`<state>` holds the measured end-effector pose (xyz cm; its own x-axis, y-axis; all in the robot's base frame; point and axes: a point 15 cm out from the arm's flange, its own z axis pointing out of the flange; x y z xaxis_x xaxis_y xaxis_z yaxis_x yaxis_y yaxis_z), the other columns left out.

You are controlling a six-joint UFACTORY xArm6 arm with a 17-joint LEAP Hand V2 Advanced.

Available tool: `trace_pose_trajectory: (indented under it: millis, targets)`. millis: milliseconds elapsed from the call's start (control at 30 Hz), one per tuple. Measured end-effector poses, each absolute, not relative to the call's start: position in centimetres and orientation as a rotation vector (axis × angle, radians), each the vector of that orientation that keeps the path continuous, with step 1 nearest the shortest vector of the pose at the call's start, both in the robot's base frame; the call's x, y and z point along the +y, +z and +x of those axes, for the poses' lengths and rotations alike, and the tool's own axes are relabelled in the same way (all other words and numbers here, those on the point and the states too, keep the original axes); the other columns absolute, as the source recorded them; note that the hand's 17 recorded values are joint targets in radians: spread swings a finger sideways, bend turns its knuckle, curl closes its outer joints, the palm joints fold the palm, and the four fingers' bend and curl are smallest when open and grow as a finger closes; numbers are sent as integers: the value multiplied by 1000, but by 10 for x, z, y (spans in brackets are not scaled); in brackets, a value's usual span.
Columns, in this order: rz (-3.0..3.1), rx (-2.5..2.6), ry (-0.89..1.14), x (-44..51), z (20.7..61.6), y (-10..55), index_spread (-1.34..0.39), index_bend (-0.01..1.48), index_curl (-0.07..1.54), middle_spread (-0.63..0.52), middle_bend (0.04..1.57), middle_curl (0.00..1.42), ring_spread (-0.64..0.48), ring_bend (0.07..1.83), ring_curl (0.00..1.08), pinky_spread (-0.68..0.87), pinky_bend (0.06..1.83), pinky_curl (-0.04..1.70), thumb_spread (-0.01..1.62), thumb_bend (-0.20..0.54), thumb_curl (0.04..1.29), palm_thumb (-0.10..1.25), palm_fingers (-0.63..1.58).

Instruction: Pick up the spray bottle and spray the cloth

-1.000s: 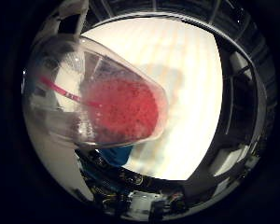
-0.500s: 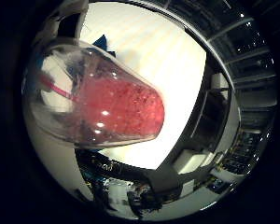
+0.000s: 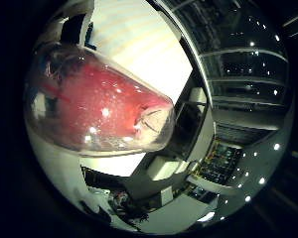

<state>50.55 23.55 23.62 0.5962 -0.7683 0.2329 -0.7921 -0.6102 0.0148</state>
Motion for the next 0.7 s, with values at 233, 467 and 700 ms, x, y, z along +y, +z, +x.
trace_pose_trajectory:
  millis: [233, 467, 700]
  targets:
    - [2634, -1275, 355, 242, 510, 209, -168, 1210, 690, -58, 1372, 584, -154, 1472, 615, -148, 942, 1510, 1004, -14, 726, 1054, 1194]
    - [2604, -1270, 350, 239, 510, 192, -168, 1211, 690, -58, 1372, 584, -154, 1472, 615, -148, 944, 1505, 1005, -13, 730, 1053, 1193]
    - [2603, -1276, 353, 242, 509, 193, -168, 1211, 690, -58, 1373, 584, -153, 1472, 615, -148, 946, 1503, 1005, -13, 732, 1052, 1193]
